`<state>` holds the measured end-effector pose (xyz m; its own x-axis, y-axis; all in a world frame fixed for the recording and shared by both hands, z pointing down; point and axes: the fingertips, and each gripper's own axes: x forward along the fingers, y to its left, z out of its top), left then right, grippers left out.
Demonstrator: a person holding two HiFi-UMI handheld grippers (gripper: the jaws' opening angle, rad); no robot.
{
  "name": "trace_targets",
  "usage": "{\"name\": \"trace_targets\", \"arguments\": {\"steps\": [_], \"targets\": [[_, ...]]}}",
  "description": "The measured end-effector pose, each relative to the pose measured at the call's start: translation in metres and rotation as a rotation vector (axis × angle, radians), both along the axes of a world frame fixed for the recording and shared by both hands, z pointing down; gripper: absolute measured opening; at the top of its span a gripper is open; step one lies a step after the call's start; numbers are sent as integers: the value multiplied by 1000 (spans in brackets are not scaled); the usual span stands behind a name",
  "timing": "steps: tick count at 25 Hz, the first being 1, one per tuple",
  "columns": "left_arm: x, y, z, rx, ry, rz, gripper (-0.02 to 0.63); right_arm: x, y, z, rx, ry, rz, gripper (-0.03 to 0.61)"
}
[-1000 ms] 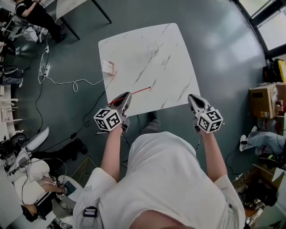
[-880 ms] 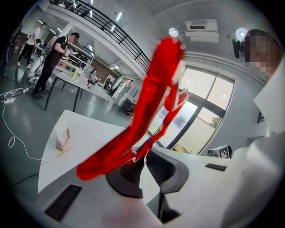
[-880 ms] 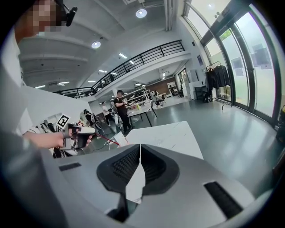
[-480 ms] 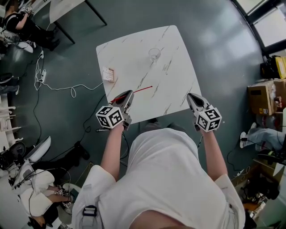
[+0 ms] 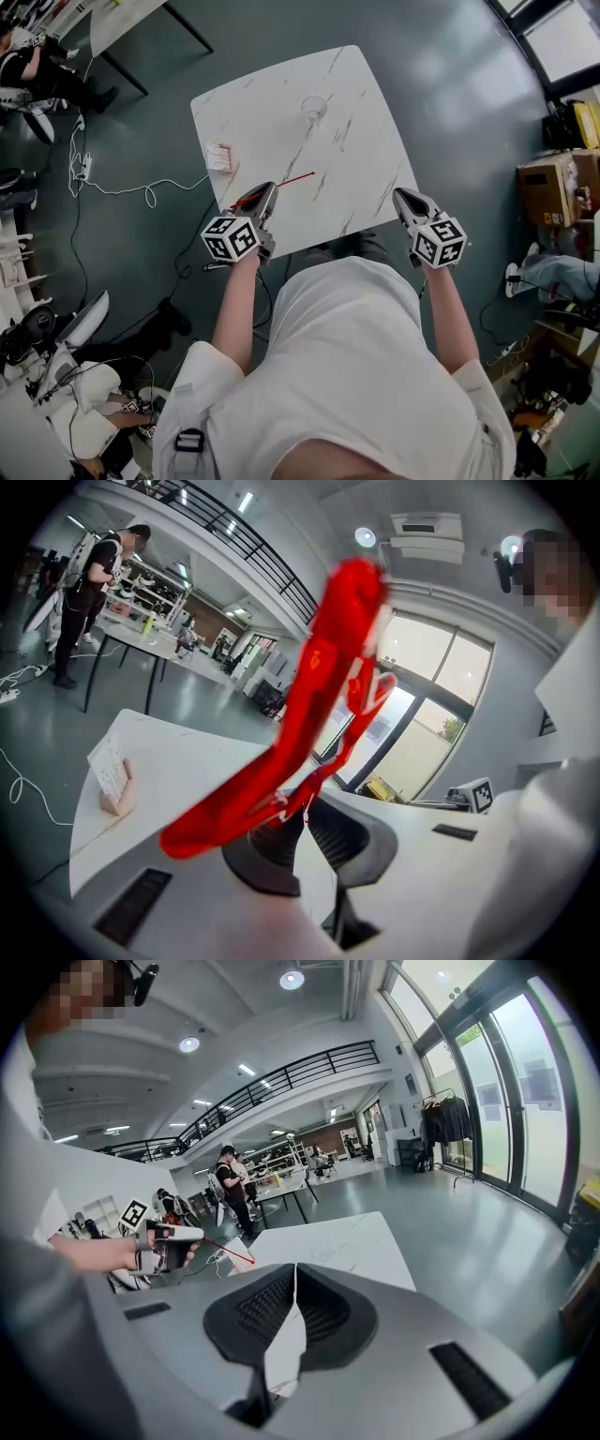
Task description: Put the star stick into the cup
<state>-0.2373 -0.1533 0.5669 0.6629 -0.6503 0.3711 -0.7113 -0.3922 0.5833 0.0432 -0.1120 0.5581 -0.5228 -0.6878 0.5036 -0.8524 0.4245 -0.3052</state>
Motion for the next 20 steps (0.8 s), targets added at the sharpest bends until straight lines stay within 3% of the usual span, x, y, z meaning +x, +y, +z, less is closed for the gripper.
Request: {"name": "trace_targets", "arguments": {"steps": [10,20], "targets": [[25,-40,-8,3,33,-139,25,33,-48,3,-12,-17,-63,26],[49,-98,-8,18,-66,-218,24,49,-92,23,-60,-46,-182,26]]}}
